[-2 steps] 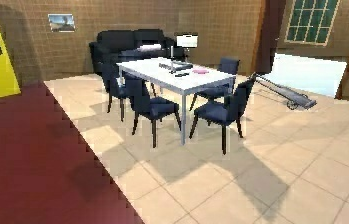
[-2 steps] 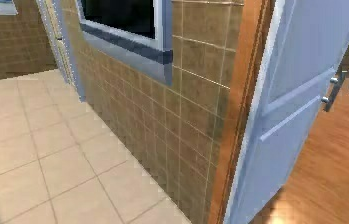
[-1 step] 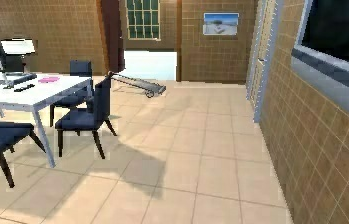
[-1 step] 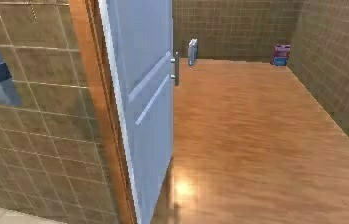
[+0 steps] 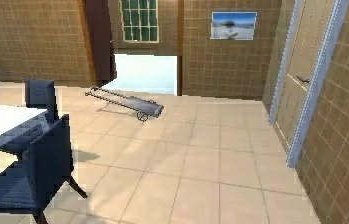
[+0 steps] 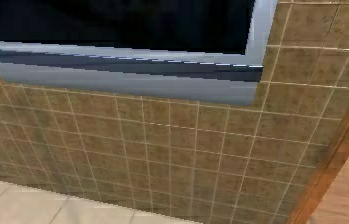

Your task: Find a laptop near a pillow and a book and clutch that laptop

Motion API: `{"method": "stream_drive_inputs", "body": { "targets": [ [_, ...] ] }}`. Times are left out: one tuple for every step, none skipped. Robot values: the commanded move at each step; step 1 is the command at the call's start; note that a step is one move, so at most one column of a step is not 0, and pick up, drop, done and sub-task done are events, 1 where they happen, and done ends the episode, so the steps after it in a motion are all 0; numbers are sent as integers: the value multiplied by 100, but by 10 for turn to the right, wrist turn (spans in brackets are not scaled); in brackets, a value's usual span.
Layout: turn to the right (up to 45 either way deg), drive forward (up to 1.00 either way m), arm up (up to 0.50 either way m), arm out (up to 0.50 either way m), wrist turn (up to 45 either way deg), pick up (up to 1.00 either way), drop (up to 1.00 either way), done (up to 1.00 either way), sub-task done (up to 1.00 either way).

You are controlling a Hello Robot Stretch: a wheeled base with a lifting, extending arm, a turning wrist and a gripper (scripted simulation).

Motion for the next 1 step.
{"method": "stream_drive_inputs", "body": {
  "targets": [
    [0, 100, 0, 0, 0, 0, 0, 0, 0]
  ]
}}
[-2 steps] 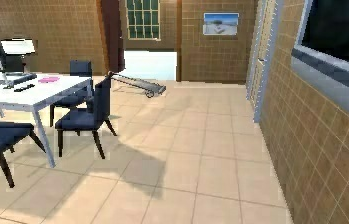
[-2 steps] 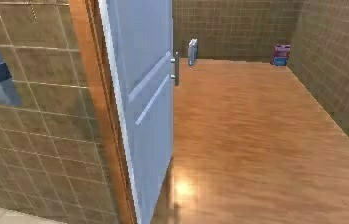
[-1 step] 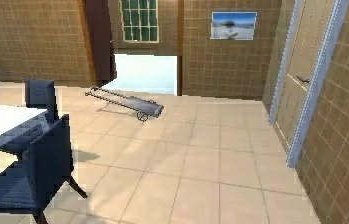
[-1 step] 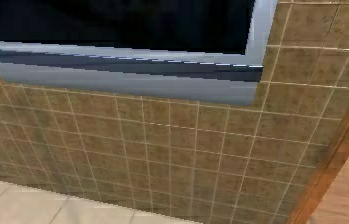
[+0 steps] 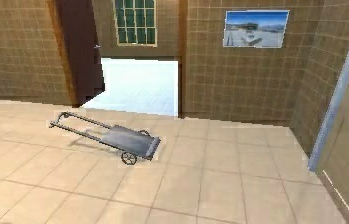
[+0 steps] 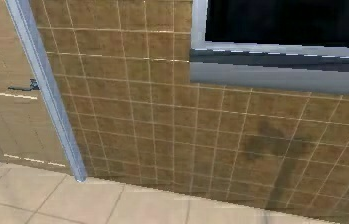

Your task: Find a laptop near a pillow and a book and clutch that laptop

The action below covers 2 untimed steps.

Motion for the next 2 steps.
{"method": "stream_drive_inputs", "body": {
  "targets": [
    [60, 0, 0, 0, 0, 0, 0, 0, 0],
    [0, 30, 0, 0, 0, 0, 0, 0, 0]
  ]
}}
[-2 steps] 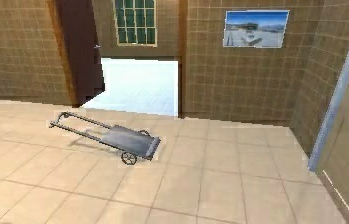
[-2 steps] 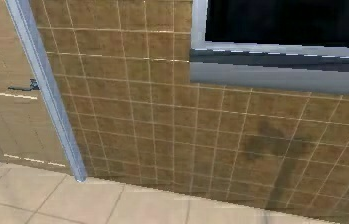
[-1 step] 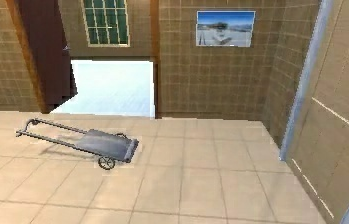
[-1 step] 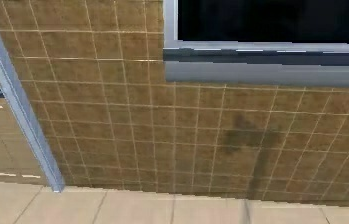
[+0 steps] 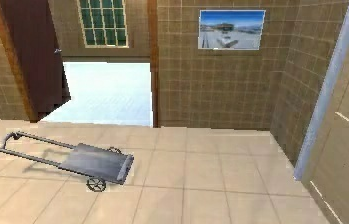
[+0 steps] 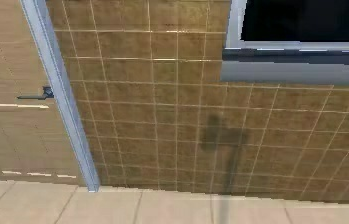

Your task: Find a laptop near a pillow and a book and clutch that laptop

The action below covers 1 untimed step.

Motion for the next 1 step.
{"method": "stream_drive_inputs", "body": {
  "targets": [
    [-450, 0, 0, 0, 0, 0, 0, 0, 0]
  ]
}}
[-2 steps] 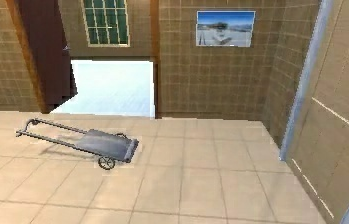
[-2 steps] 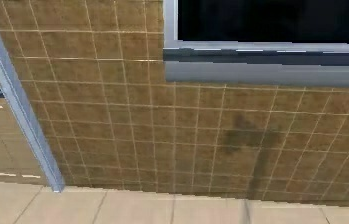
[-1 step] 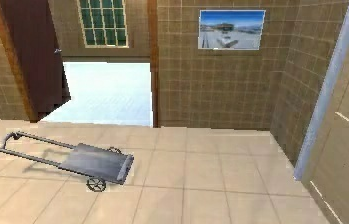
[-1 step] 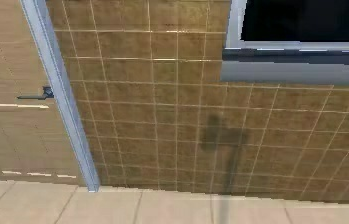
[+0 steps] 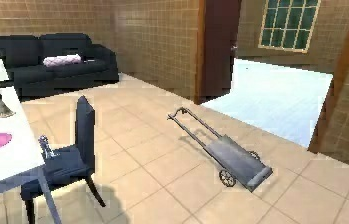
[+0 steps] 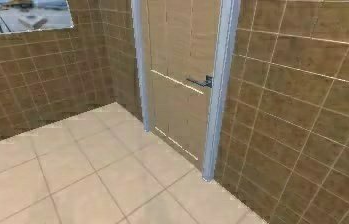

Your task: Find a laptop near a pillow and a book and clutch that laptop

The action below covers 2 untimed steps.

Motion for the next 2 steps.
{"method": "stream_drive_inputs", "body": {
  "targets": [
    [-450, 0, 0, 0, 0, 0, 0, 0, 0],
    [-450, 0, 0, 0, 0, 0, 0, 0, 0]
  ]
}}
